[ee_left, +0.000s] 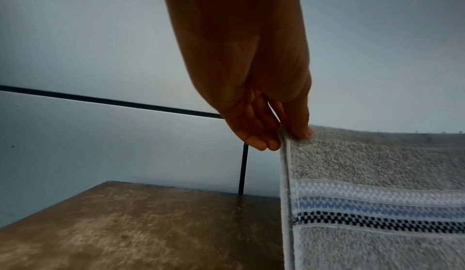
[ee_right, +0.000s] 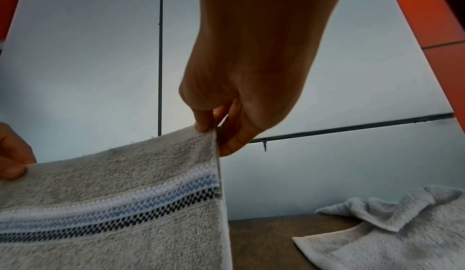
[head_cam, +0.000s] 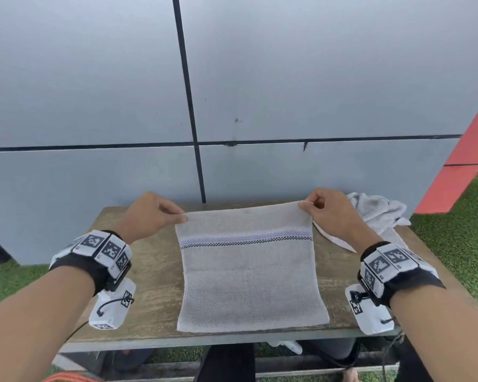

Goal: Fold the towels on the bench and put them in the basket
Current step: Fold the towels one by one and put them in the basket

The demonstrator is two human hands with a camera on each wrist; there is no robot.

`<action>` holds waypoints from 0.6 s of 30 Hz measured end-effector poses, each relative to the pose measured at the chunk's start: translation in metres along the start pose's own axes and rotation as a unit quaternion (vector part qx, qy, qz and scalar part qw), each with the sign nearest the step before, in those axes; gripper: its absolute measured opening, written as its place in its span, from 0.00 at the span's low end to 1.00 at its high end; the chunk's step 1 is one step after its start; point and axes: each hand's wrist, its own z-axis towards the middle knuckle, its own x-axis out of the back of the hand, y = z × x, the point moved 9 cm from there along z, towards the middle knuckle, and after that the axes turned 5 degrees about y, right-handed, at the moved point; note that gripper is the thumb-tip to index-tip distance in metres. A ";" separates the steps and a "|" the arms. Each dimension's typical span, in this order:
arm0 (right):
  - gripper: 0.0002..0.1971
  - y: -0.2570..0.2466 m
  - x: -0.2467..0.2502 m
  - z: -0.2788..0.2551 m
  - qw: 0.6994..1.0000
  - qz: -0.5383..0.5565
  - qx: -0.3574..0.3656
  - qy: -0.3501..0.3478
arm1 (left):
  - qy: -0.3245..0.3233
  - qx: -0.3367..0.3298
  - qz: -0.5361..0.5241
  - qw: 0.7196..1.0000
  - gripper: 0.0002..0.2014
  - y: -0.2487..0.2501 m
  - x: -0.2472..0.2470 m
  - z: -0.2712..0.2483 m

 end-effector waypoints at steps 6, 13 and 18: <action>0.12 -0.005 0.012 -0.007 1.000 0.006 -0.018 -0.006 | 0.007 -0.008 -0.014 1.000 0.02 0.015 0.011 -0.003; 0.10 -0.039 0.041 0.016 0.999 -0.017 0.012 0.030 | 0.039 -0.043 -0.015 0.998 0.04 0.052 0.045 0.012; 0.10 -0.079 0.081 0.037 0.991 0.067 0.053 0.108 | 0.121 -0.080 -0.075 0.987 0.07 0.095 0.093 0.022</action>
